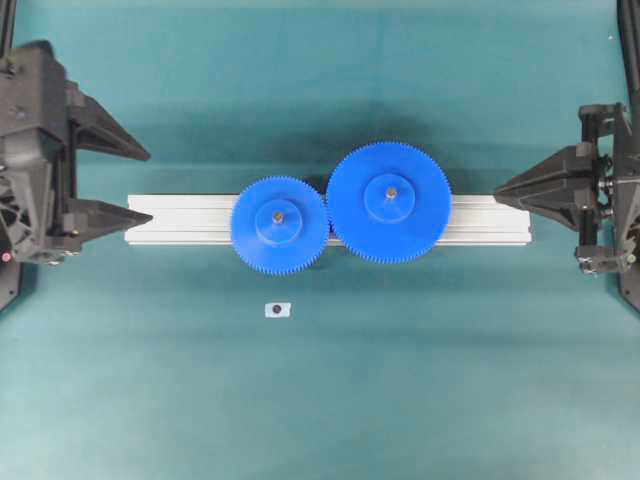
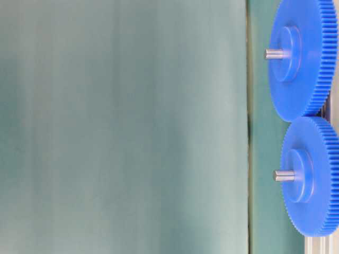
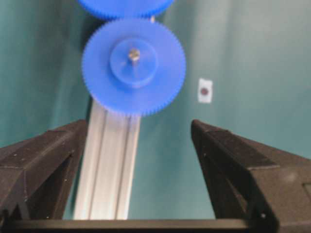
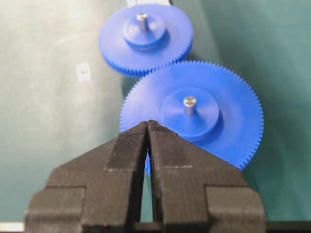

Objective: Insert the small gear onto the shaft.

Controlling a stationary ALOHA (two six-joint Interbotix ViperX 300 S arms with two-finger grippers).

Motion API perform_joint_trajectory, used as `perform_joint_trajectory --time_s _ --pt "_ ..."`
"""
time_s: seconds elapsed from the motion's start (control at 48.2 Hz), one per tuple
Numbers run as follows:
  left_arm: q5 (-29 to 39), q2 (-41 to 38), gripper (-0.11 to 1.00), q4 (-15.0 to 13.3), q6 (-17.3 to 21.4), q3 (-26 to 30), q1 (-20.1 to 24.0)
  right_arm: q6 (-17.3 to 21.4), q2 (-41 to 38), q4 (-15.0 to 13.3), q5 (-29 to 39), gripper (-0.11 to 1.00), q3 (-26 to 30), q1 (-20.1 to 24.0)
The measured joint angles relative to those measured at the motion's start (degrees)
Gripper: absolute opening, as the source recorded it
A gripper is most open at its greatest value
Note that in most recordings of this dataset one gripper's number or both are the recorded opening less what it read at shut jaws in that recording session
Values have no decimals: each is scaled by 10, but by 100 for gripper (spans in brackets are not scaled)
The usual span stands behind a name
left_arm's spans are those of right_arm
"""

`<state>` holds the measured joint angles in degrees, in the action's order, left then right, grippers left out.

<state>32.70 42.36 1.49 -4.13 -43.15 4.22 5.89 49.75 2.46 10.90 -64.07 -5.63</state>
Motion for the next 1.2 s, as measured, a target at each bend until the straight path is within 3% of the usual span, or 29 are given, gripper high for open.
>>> perform_joint_trajectory --time_s 0.81,1.204 --pt "-11 3 86 1 4 -18 -11 22 2 0 0 10 -8 0" --pt "-12 3 86 0 5 -25 -18 23 43 0 0 10 -22 -1"
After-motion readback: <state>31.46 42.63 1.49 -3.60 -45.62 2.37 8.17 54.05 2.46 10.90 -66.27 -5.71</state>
